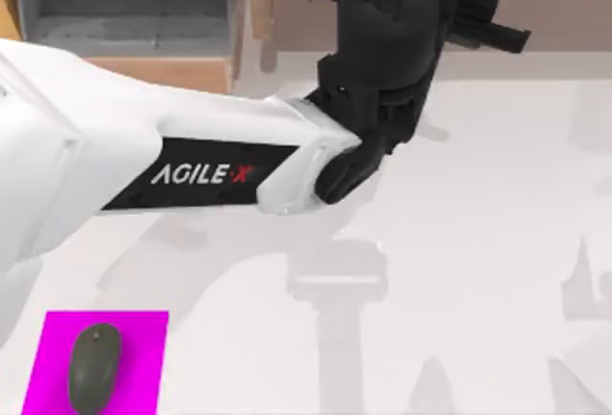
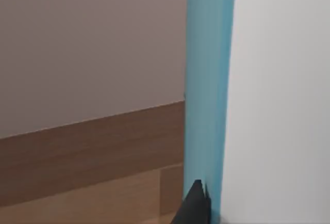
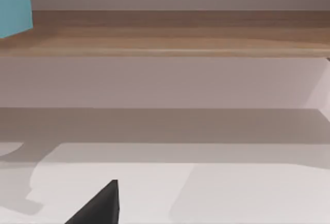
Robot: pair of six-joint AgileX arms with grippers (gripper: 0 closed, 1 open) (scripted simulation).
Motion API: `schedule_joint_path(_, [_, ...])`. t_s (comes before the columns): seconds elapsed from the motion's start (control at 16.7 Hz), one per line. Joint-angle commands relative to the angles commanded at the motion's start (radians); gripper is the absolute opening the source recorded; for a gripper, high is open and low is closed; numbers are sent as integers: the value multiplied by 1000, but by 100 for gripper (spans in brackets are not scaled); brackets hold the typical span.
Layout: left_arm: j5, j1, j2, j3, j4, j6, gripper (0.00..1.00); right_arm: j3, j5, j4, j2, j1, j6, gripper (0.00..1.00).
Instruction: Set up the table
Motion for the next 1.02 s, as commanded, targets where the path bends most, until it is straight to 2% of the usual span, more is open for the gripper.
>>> schedule_joint_path(0.3, [186,4,-195,-313,91,164,0,0,0,0,0,0,0,100])
schedule_joint_path(0.48, [256,57,-297,-486,115,326,0,0,0,0,0,0,0,100])
schedule_joint_path(0.78, [299,224,-413,-687,100,689,0,0,0,0,0,0,0,100])
schedule_joint_path(1.02, [294,396,-428,-746,50,1008,0,0,0,0,0,0,0,100])
